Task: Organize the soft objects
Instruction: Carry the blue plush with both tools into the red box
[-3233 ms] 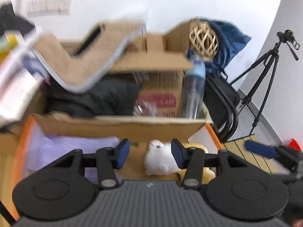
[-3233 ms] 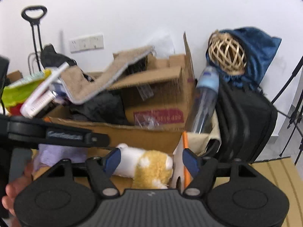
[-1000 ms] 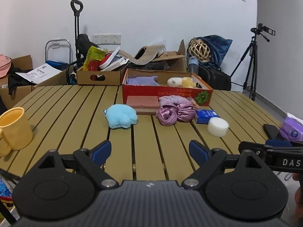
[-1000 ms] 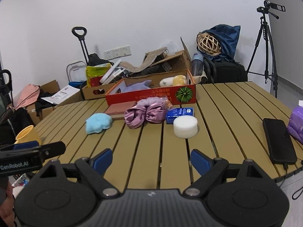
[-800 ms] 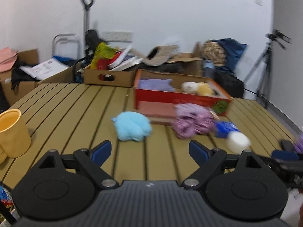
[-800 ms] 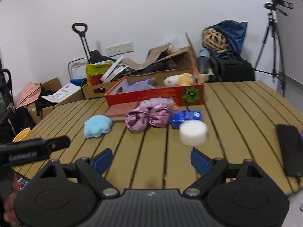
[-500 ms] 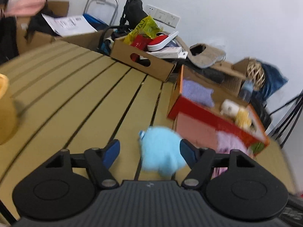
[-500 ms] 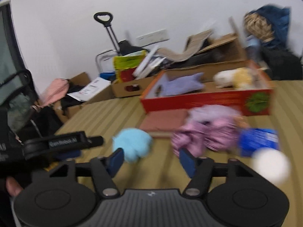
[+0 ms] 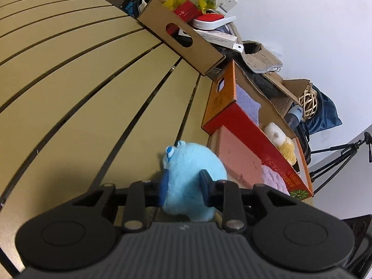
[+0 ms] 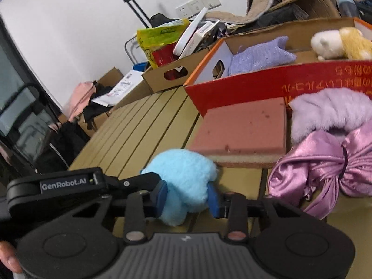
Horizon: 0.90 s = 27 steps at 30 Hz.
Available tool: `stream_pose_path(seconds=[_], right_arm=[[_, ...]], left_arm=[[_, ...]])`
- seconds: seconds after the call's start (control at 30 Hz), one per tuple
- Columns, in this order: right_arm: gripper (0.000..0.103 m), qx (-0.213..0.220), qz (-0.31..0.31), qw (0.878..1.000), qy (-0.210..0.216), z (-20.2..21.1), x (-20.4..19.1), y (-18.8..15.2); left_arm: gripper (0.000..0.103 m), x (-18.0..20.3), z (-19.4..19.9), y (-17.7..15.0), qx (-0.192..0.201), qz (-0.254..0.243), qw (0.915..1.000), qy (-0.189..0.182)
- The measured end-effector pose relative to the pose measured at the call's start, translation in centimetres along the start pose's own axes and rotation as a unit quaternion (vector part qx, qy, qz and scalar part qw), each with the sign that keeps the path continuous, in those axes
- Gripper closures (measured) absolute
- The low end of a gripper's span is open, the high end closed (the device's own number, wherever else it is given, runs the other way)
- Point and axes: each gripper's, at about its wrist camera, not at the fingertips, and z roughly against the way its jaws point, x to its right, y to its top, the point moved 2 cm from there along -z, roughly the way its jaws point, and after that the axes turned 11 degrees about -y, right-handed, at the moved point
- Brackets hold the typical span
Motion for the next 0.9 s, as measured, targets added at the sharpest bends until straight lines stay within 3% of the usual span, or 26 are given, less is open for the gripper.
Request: stream_pose_path(seconds=[0.03,0.17,0.3,0.47,0.6,0.7,0.9], right_arm=[[0.082,-0.002,-0.003,1.000,-0.003,0.2,0.1,0.0],[0.083,0.003,0.015,1.000,-0.017,3.0,-0.5,-0.8],[0.084,0.016,0.027,0.999,-0.043,8.7,-0.5,-3.4],[0.084,0.006,-0.035,0.997,-0.072,14.7,3.1,-8.7],[0.084,0.020,-0.067,0.994,-0.083,17.9,4.8,-11.9],[0.082,0.047,-0.078,0.992,-0.082,19.1,5.3,-12.7],[0.076,0.041,-0.137,0.988,-0.065,17.6,6.9,-13.0]], left_arm=[[0.076,0.0,0.3,-0.1,0.000,-0.002,1.0000,0.000],[0.076,1.1,1.8,-1.2,-0.008,0.013,0.9998,-0.008],[0.076,3.8,3.7,-4.4,-0.032,-0.004,0.9991,-0.029],[0.076,5.5,4.1,-10.8,-0.106,-0.002,0.9934,-0.042],[0.076,6.3,5.0,-13.2,-0.117,-0.006,0.9915,-0.057],[0.074,6.5,5.0,-14.0,-0.109,-0.038,0.9912,-0.065],[0.071,5.0,4.4,-13.9,-0.117,0.008,0.9883,-0.098]])
